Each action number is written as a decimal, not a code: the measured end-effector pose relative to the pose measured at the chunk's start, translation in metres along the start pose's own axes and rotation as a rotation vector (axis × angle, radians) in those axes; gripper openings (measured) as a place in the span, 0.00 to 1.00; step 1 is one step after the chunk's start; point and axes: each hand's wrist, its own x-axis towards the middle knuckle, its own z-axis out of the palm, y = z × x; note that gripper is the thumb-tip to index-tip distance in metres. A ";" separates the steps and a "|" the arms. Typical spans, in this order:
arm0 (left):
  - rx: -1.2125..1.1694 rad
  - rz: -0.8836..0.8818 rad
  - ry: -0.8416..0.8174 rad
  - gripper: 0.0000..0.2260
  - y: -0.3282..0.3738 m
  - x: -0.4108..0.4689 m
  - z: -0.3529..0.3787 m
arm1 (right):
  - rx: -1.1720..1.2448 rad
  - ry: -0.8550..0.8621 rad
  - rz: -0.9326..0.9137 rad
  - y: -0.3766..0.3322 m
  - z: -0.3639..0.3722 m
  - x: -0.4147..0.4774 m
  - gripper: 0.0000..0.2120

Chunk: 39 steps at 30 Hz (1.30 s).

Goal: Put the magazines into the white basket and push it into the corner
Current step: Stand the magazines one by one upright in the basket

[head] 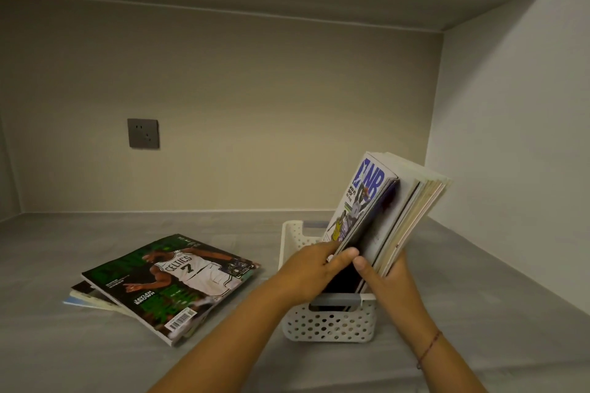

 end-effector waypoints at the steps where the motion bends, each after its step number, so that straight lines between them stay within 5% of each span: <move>1: -0.054 -0.006 -0.072 0.28 -0.003 -0.001 -0.001 | 0.001 -0.007 0.003 -0.001 0.000 -0.001 0.34; 6: -0.252 -0.014 -0.274 0.30 -0.011 0.001 -0.011 | -0.021 -0.042 0.012 -0.007 -0.002 -0.004 0.27; 21: -0.153 0.003 -0.045 0.28 0.011 0.006 0.006 | 0.020 -0.048 0.057 -0.010 0.001 -0.004 0.25; 26: -0.173 0.012 -0.226 0.30 0.004 -0.004 0.002 | 0.030 -0.052 0.070 -0.003 -0.003 -0.005 0.37; 29: -0.082 0.015 -0.292 0.30 0.001 -0.008 -0.002 | -0.010 0.017 0.078 0.004 0.001 -0.004 0.33; 36: -0.218 -0.018 -0.256 0.25 -0.001 -0.007 -0.003 | -0.095 0.074 0.100 0.009 0.003 -0.001 0.32; 39: -0.231 -0.020 -0.022 0.18 -0.012 -0.010 -0.011 | -0.111 0.072 0.136 0.007 0.004 -0.002 0.29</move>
